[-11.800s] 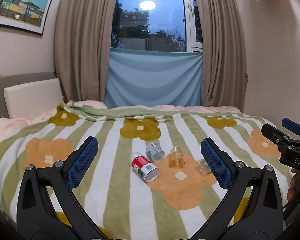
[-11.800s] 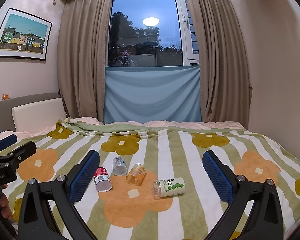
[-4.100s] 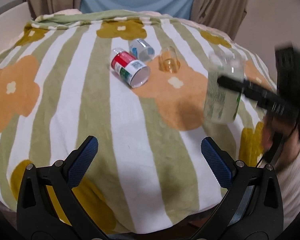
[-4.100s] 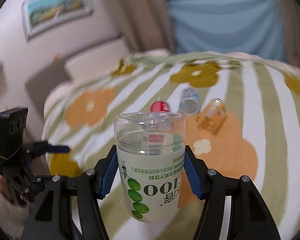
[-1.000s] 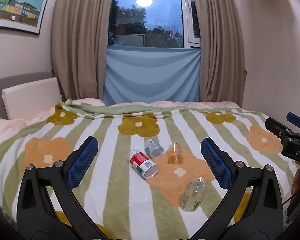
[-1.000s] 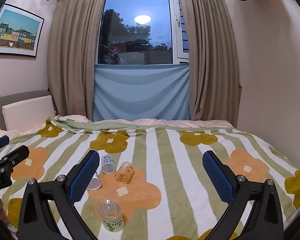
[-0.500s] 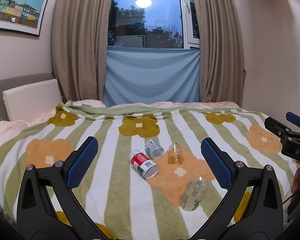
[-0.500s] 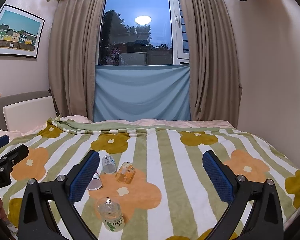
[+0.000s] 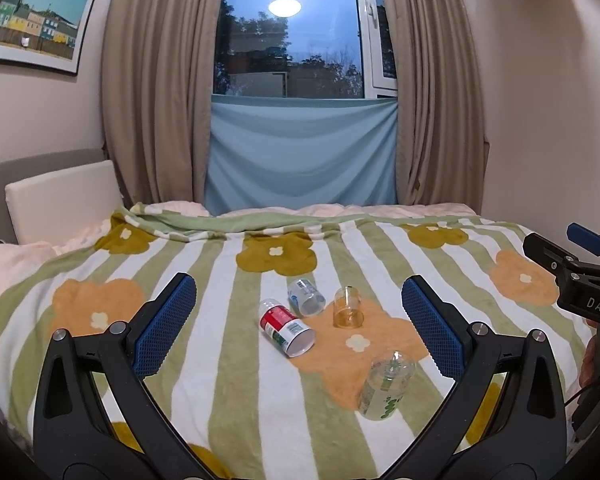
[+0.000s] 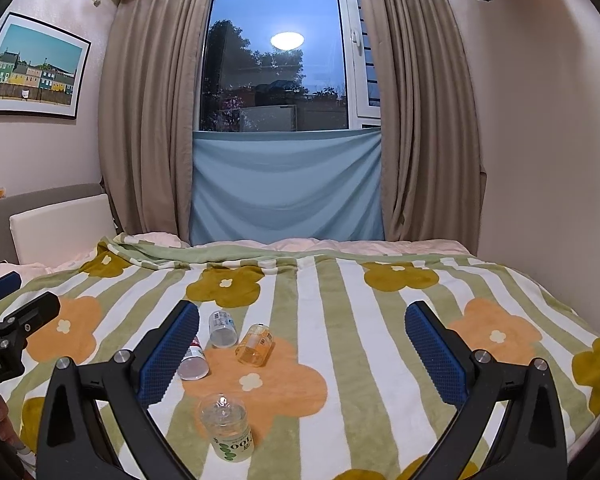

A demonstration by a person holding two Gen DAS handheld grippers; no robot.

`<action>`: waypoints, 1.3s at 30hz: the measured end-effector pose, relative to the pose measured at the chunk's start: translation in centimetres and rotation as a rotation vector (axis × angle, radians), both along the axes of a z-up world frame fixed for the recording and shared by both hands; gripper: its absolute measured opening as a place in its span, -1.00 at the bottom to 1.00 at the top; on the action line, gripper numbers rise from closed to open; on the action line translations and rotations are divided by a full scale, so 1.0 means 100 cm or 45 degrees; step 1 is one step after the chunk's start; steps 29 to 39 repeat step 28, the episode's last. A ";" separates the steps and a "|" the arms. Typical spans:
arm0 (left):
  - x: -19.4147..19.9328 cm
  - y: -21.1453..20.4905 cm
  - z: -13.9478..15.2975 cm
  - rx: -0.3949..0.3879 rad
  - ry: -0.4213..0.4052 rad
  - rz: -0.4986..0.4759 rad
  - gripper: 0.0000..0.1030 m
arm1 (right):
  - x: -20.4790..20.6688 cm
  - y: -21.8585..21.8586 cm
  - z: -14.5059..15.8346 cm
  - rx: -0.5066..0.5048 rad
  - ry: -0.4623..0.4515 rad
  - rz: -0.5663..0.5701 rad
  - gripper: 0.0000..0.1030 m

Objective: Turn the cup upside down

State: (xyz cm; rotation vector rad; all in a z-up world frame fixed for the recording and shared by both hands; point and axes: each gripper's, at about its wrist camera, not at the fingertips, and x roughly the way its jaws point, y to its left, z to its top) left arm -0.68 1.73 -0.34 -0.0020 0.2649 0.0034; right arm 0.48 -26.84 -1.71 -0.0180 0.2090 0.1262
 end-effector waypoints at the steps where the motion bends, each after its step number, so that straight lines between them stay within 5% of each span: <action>1: 0.000 0.000 0.000 -0.002 0.000 0.001 0.99 | 0.000 0.000 0.000 0.001 0.000 0.000 1.00; 39: -0.013 0.007 0.008 0.024 -0.056 0.028 0.99 | -0.002 0.013 -0.001 -0.001 0.005 0.005 0.99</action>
